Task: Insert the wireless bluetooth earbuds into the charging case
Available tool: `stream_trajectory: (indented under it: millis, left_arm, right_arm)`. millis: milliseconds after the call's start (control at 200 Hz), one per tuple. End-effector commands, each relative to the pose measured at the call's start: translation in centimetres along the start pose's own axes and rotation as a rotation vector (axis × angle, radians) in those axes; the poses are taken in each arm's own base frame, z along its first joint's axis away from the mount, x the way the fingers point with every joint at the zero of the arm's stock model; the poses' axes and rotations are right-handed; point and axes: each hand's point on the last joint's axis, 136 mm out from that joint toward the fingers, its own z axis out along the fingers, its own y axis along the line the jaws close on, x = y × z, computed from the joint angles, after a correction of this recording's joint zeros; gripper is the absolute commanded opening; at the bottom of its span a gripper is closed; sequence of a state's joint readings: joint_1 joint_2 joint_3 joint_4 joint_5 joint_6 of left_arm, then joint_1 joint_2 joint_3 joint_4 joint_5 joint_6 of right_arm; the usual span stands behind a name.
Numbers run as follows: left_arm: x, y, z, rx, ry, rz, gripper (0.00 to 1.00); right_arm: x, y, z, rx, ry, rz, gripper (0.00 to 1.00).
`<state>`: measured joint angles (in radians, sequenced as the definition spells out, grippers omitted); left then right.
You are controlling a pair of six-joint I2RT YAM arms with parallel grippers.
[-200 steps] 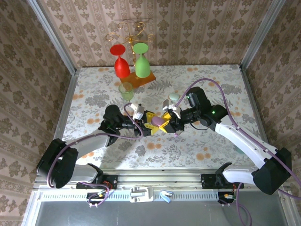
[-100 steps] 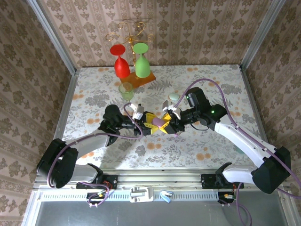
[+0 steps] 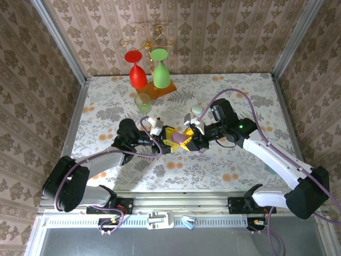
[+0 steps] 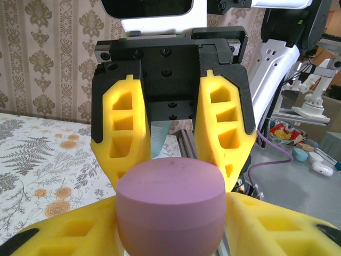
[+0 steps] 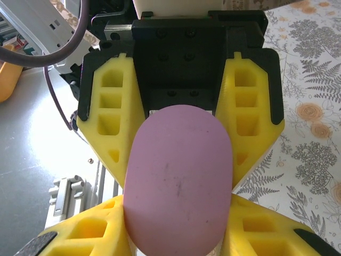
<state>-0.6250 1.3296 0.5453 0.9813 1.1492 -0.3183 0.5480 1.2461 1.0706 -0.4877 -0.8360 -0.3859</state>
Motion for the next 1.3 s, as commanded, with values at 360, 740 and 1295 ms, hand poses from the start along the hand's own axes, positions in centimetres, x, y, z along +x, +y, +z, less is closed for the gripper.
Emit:
stream_trajectory:
  millis: [360, 740, 1295]
  left_arm:
    - [-0.4, -0.6, 0.0, 0.042, -0.005, 0.027, 0.24]
    - [-0.4, -1.0, -0.1, 0.049, -0.009, 0.060, 0.23]
    - [-0.5, -1.4, -0.3, 0.061, -0.020, 0.129, 0.24]
  right_arm:
    - [-1.0, -0.1, -0.3, 0.012, -0.041, -0.011, 0.28]
    - [-1.9, -2.5, -1.6, 0.110, -0.117, 0.065, 0.61]
    - [-2.6, -4.3, -3.1, 0.209, -0.189, 0.097, 0.65]
